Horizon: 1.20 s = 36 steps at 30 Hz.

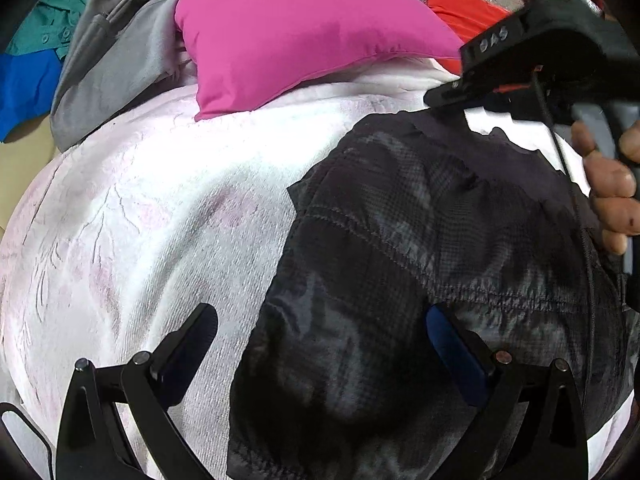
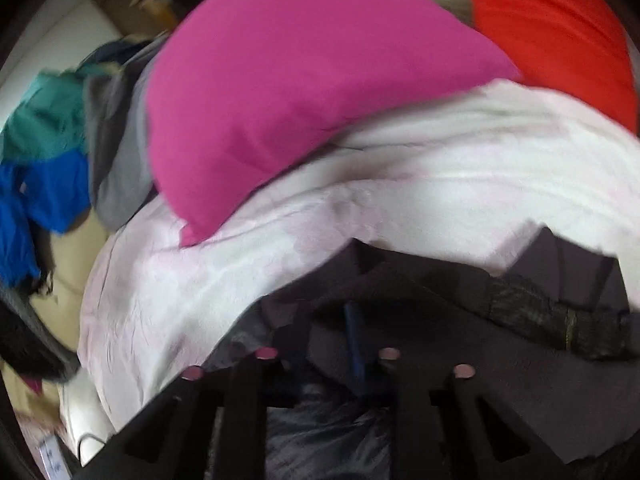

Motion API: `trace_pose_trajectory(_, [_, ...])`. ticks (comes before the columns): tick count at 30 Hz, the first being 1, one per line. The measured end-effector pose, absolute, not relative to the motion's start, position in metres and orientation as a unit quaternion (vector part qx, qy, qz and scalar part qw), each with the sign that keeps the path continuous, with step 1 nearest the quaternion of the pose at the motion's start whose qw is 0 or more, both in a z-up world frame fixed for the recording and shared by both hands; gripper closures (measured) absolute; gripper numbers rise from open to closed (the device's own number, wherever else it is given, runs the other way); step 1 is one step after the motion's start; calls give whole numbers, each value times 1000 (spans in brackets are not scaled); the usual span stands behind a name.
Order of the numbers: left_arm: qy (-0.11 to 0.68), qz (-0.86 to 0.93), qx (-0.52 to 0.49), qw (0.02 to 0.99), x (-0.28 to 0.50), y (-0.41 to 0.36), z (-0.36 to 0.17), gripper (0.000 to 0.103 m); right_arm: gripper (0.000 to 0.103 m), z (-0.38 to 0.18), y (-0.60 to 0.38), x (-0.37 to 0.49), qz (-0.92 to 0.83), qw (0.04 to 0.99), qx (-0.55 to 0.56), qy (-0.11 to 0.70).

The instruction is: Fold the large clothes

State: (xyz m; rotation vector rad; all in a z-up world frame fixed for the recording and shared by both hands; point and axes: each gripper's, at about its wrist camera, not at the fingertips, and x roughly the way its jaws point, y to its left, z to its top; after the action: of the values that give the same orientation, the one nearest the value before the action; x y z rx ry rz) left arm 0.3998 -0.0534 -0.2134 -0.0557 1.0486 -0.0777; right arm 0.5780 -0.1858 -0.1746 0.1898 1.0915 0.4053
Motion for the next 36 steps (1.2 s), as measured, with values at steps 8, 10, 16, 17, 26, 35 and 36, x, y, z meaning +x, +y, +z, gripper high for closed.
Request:
trace_pose_trajectory(8, [496, -33, -21, 867, 400, -50, -212, 0, 98, -175, -183, 584, 162, 842, 109, 503])
trace_pose_trajectory(10, [490, -27, -18, 871, 400, -49, -209, 0, 97, -184, -201, 584, 154, 832, 150, 511])
trace_pose_trajectory(16, [491, -14, -35, 871, 405, -42, -208, 0, 16, -168, -265, 568, 123, 840, 252, 463])
trace_pose_trajectory(17, [491, -11, -40, 870, 406, -41, -209, 0, 16, -165, -268, 566, 126, 845, 248, 457])
trace_pose_trajectory(26, [493, -8, -32, 870, 403, -48, -211, 0, 18, -197, -201, 585, 143, 818, 130, 542])
trace_pose_trajectory(35, [496, -14, -31, 868, 404, -46, -212, 0, 77, -211, -212, 593, 71, 841, 142, 518])
trace_pose_trajectory(36, [496, -15, -32, 867, 405, -46, -212, 0, 77, -208, -217, 590, 73, 841, 161, 511])
